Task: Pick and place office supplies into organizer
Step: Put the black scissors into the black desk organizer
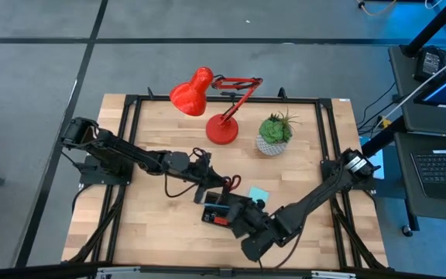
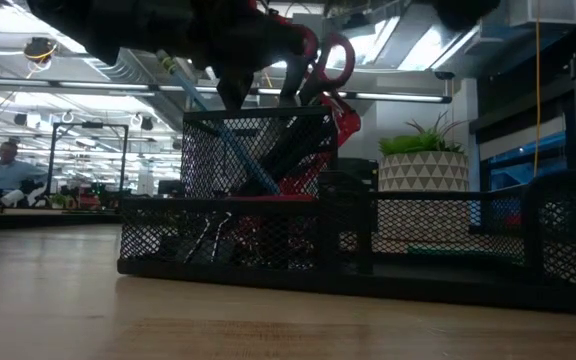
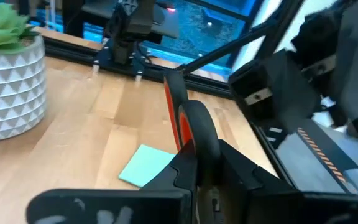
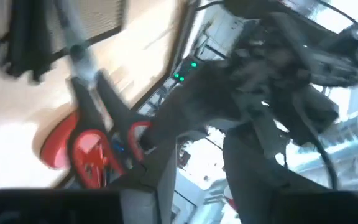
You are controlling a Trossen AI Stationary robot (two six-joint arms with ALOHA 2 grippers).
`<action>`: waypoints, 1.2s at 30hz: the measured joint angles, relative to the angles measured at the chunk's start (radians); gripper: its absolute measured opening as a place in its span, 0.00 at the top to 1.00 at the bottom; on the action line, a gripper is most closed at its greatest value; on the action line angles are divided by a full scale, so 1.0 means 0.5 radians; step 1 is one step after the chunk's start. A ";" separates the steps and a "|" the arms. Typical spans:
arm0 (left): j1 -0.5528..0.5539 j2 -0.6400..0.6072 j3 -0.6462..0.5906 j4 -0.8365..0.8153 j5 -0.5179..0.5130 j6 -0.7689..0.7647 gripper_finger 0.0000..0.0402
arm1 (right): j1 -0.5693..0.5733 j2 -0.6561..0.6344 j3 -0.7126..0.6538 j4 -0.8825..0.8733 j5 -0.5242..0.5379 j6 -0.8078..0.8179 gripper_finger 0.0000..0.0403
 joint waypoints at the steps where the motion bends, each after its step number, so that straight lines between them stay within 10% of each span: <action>1: -0.001 0.000 0.000 0.001 0.025 0.005 0.93 | 0.010 -0.001 0.028 -0.001 0.001 0.038 0.67; 14: -0.067 -0.002 0.002 -0.055 0.165 0.028 0.93 | 0.026 -0.010 0.177 -0.440 0.131 0.581 0.67; 24: -0.064 -0.104 -0.002 -0.235 0.321 0.136 0.93 | 0.034 -0.181 0.181 -0.870 -0.461 1.690 0.67; 36: -0.040 -0.181 -0.008 -0.297 0.417 0.321 0.93 | 0.023 -0.197 0.181 -1.073 -0.491 2.216 0.67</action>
